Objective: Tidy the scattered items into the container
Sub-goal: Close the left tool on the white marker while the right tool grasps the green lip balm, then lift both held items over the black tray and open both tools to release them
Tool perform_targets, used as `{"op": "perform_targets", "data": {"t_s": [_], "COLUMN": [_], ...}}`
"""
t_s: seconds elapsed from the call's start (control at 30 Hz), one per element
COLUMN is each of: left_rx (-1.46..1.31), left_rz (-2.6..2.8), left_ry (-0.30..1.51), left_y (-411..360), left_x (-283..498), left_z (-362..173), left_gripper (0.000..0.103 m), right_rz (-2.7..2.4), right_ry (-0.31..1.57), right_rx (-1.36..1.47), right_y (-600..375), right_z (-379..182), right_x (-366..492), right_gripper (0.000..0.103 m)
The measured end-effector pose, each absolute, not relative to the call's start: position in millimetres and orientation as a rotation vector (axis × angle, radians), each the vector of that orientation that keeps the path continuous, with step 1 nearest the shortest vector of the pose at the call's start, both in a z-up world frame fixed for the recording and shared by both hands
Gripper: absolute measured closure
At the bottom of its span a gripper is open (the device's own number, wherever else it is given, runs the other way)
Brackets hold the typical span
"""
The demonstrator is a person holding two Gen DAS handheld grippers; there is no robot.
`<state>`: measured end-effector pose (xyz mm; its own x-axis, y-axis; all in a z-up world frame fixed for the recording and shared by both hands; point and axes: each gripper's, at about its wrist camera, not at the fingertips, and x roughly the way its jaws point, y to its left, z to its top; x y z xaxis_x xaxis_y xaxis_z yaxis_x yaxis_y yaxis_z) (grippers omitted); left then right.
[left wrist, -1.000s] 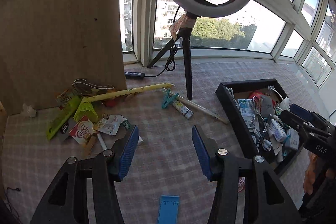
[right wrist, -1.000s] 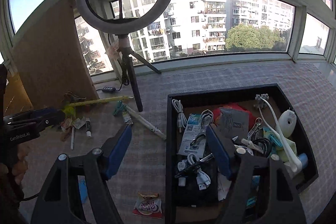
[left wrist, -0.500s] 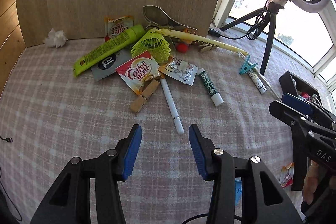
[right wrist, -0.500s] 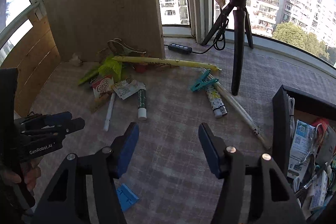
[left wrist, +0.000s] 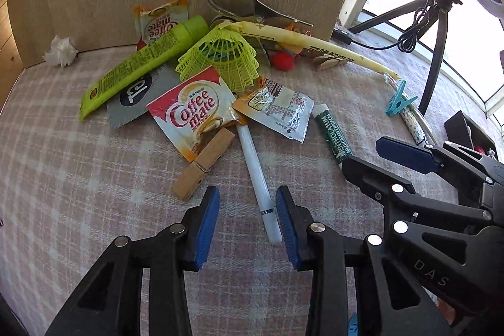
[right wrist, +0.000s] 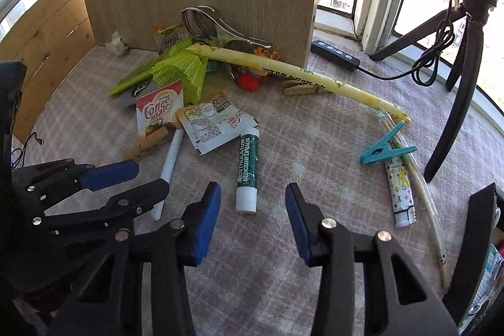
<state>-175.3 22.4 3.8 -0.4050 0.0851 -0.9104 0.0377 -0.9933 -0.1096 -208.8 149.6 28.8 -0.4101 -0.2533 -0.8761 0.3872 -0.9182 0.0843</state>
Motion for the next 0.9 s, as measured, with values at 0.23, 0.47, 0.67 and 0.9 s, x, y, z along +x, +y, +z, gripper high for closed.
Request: {"op": "perform_targets", "data": {"t_s": [0.23, 0.47, 0.67, 0.9], "left_rx": [-1.693, -1.638, -1.636, -1.623], "left_rz": [2.64, 2.661, 2.619, 2.591], "left_ry": [-0.058, -0.116, -0.266, -0.318], "left_y": [34.7, 24.4, 6.2, -0.3], "left_x": [-185.3, -188.8, -180.0, -156.2], "left_z": [0.2, -2.6, -1.4, 3.0], "left_gripper": [0.076, 0.095, 0.095, 0.095], "right_rz": [-2.327, -2.355, -2.359, -2.392], "right_ry": [0.24, 0.288, 0.179, 0.116], "right_rx": [1.47, 1.466, 1.496, 1.483], "right_y": [140.7, 135.9, 153.1, 168.4], "right_z": [13.2, 15.5, 19.0, 28.9], "right_x": [-226.3, -224.2, -218.8, -202.3], "right_gripper": [0.071, 0.087, 0.088, 0.088]}}
